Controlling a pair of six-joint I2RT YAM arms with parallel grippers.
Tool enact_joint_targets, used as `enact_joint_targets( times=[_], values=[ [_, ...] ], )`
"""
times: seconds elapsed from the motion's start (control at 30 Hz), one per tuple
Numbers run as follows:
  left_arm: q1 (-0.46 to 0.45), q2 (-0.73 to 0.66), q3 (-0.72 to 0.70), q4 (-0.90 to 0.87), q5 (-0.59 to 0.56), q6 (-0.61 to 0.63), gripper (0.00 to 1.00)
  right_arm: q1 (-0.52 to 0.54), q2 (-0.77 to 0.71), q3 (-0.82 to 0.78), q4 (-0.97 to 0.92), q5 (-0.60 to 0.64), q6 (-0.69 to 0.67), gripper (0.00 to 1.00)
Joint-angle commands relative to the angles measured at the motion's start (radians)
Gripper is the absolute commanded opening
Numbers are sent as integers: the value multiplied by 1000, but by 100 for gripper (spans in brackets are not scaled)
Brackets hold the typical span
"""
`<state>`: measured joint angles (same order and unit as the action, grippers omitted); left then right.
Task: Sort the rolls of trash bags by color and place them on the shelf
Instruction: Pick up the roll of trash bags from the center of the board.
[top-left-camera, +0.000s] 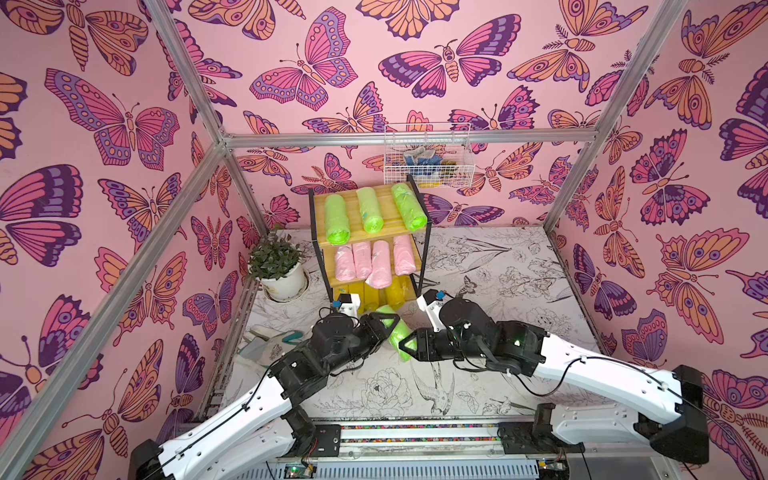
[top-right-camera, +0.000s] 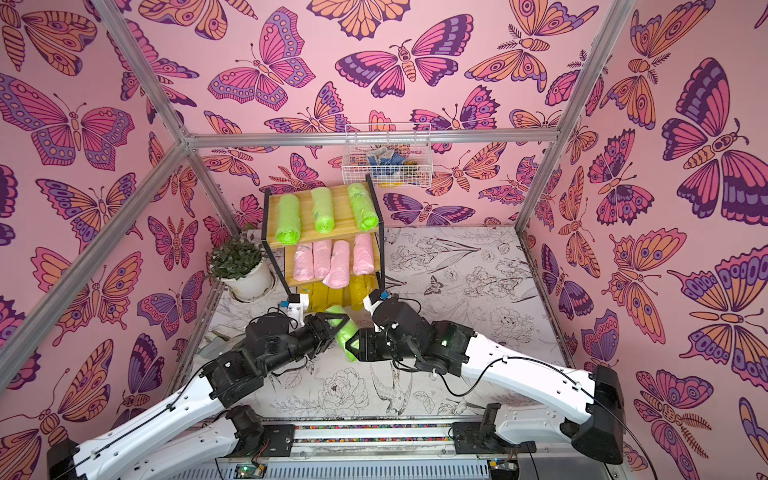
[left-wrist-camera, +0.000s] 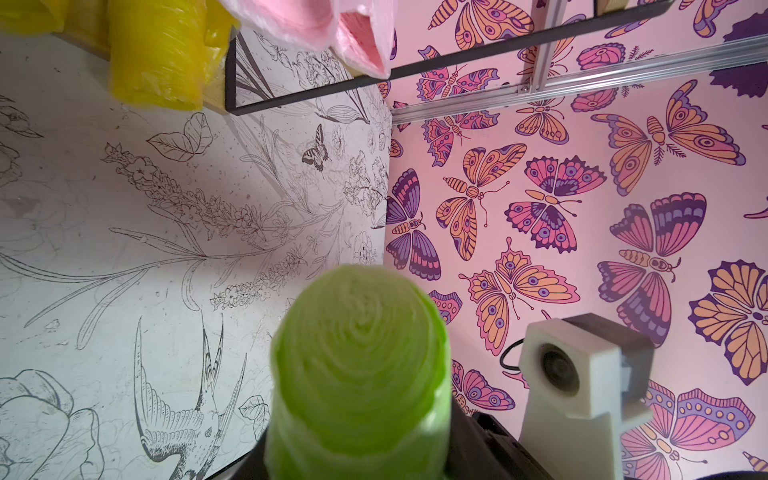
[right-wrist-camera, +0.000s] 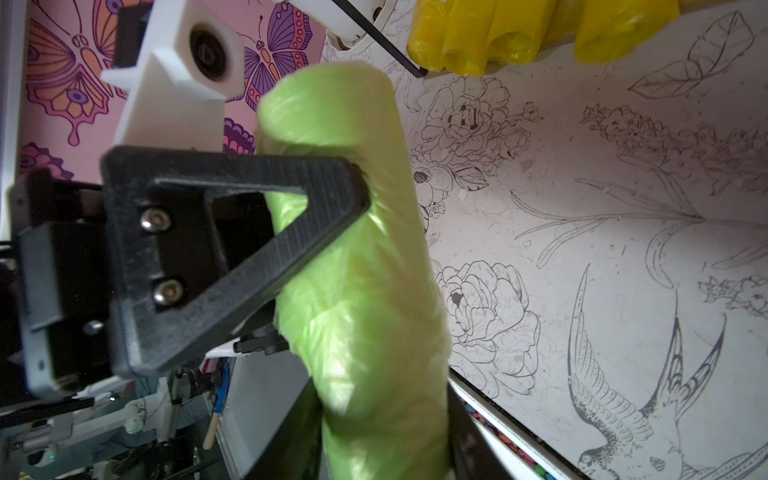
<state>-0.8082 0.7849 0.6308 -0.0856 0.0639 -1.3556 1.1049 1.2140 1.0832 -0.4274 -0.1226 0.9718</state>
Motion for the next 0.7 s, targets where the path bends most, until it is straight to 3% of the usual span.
enact_joint_targets(
  times=[0.0,0.07,0.17,0.27,0.3,0.67],
  values=[
    [9,-21,-2,67,15,-13,0,9,19,38,34,-55,7,17],
    [13,-20,-3,67,21,-10,4,8,22,47,30,-53,5,2],
    [17,-22,-4,58,31,-5,68,6,19,80,5,-26,-10,0],
    [18,-30,1,16,18,0,96,3,16,155,-29,14,-51,0],
    [18,-34,2,4,13,4,100,1,20,187,-48,22,-66,0],
    [21,-216,-31,-81,-122,46,100,-118,159,631,-232,12,-220,0]
  ],
)
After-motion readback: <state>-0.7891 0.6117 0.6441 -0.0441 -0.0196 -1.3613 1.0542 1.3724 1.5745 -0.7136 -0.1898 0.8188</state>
